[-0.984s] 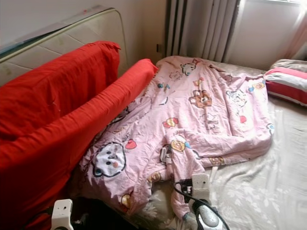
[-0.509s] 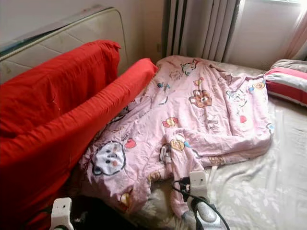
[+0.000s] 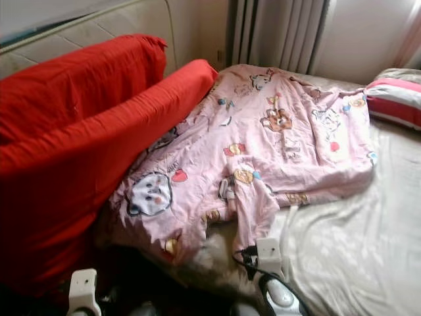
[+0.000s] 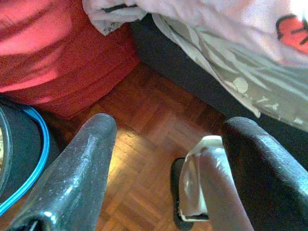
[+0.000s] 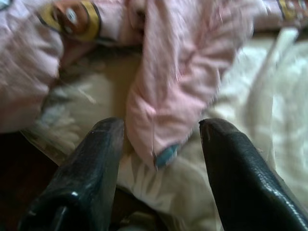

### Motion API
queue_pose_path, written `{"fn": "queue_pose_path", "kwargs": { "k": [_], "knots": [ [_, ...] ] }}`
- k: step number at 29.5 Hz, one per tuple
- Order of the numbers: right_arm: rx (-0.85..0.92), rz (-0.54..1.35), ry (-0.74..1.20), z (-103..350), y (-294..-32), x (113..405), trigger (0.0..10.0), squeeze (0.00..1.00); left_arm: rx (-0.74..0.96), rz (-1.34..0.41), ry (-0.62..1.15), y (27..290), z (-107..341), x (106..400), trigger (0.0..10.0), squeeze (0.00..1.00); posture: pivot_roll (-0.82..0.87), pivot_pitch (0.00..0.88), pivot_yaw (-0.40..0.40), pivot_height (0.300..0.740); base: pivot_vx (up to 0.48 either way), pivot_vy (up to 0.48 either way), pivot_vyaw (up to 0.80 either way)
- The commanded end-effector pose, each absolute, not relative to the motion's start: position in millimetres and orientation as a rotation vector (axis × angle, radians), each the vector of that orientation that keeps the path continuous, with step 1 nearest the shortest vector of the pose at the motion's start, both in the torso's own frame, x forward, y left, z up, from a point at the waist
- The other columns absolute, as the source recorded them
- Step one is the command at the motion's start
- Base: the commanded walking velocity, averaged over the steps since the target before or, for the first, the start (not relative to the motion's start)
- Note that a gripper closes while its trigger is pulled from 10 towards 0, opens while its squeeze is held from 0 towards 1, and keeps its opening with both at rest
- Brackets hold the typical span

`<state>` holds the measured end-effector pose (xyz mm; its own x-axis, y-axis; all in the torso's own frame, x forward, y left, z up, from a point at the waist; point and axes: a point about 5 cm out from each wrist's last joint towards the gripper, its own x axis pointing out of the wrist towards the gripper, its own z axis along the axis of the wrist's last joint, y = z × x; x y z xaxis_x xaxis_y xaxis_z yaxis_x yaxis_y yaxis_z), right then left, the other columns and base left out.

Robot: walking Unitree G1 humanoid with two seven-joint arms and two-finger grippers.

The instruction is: Clean up the room

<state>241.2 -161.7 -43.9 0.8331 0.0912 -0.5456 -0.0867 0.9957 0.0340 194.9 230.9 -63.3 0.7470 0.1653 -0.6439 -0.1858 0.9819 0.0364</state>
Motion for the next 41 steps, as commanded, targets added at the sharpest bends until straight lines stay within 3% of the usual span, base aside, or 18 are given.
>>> {"fn": "queue_pose_path", "kwargs": {
  "k": [1, 9, 21, 26, 30, 41],
  "knots": [
    [0.024, 0.088, 0.582, -41.8, -158.9, 245.9, 10.0, 0.00, -0.036, 0.208, 0.696, 234.9, -60.7, 198.5, 10.0, 0.00, 0.05, 0.073, 0.020, 0.632, 0.000, 0.000, 0.00],
    [0.069, 0.068, 0.570, -36.6, -153.6, 254.6, 10.0, 0.00, -0.020, 0.202, 0.664, 240.2, -51.0, 213.5, 10.0, 0.00, 0.07, 0.059, 0.051, 0.632, 0.000, 0.000, 0.00],
    [0.035, 0.074, 0.535, -25.4, -165.9, 268.0, 10.0, 0.00, -0.093, 0.201, 0.542, 228.4, -34.6, 240.5, 10.0, 0.00, 0.04, 0.096, 0.000, 0.632, 0.000, 0.000, 0.00],
    [0.007, 0.065, 0.518, -25.1, -171.1, 266.3, 10.0, 0.00, -0.071, 0.183, 0.378, 218.7, -9.9, 267.8, 10.0, 0.00, 0.06, 0.119, -0.028, 0.632, 0.000, 0.000, 0.16],
    [0.011, 0.071, 0.522, -26.9, -171.6, 263.6, 10.0, 0.00, -0.080, 0.189, 0.333, 218.9, -5.1, 270.3, 10.0, 0.00, 0.08, 0.142, -0.044, 0.632, 0.000, 0.000, 0.75],
    [0.022, 0.098, 0.504, -24.0, -160.3, 268.0, 10.0, 0.00, -0.077, 0.186, 0.172, 218.5, 19.9, 286.4, 10.0, 0.00, 0.08, 0.161, -0.040, 0.632, 0.000, 0.000, 0.00]
  ]
}}
